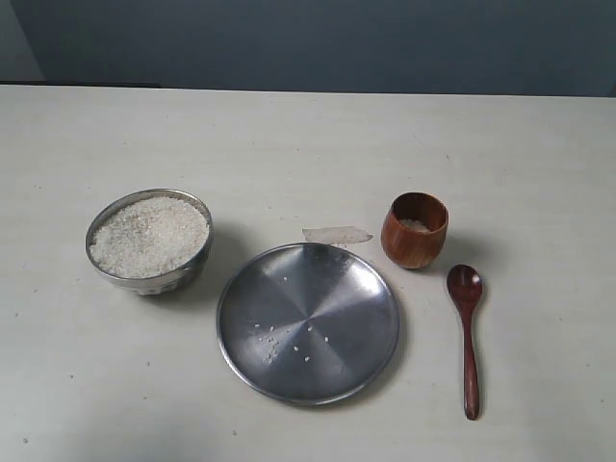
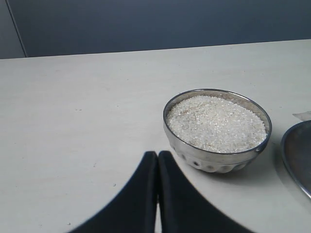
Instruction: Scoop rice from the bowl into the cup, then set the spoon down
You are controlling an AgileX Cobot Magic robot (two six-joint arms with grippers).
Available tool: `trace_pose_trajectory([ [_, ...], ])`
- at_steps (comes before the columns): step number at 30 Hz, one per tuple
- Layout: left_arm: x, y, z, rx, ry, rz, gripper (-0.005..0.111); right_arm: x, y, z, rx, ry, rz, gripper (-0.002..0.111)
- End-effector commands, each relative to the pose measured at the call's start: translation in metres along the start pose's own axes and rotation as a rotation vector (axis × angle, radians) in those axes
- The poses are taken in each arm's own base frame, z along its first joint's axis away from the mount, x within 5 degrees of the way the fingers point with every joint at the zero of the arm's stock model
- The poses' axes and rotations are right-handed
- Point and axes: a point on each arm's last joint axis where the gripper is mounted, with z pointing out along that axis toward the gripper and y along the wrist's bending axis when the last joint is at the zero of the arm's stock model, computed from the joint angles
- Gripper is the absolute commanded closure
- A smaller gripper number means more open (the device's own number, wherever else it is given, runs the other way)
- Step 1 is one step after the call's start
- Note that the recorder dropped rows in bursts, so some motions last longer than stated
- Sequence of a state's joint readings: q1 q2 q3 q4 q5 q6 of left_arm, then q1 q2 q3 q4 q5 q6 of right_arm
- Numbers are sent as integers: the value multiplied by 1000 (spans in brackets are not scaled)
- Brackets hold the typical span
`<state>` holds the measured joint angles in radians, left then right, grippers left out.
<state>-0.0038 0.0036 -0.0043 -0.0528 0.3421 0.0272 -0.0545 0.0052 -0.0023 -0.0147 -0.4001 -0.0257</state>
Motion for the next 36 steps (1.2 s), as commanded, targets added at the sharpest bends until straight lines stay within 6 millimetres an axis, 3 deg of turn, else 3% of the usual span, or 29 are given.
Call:
trace_pose_trajectory([
  [1, 1, -1, 0, 10, -6, -4, 106, -34, -1, -7, 14, -389, 2, 109],
  [5, 1, -1, 0, 10, -6, -4, 106, -57, -2, -21, 0, -683, 62, 109],
  [8, 1, -1, 0, 10, -6, -4, 106, -75, -2, -21, -2, -754, 65, 109],
  [11, 1, -1, 0, 10, -6, -4, 106, -92, -2, -12, -20, -677, 68, 109],
  [17, 1, -1, 0, 10, -6, -4, 106, -135, -4, 5, -5, -351, 56, 109],
  [20, 1, -1, 0, 10, -6, -4, 106, -143, -5, 14, -17, -259, 78, 109],
  [25, 1, -1, 0, 10, -6, -4, 106, -130, -3, 37, -110, -122, 184, 109],
  [32, 1, -1, 0, 10, -6, -4, 106, -72, 19, 69, -273, 401, 203, 109],
  [36, 1, -1, 0, 10, -6, -4, 106, -50, 31, 78, -336, 566, 183, 109],
])
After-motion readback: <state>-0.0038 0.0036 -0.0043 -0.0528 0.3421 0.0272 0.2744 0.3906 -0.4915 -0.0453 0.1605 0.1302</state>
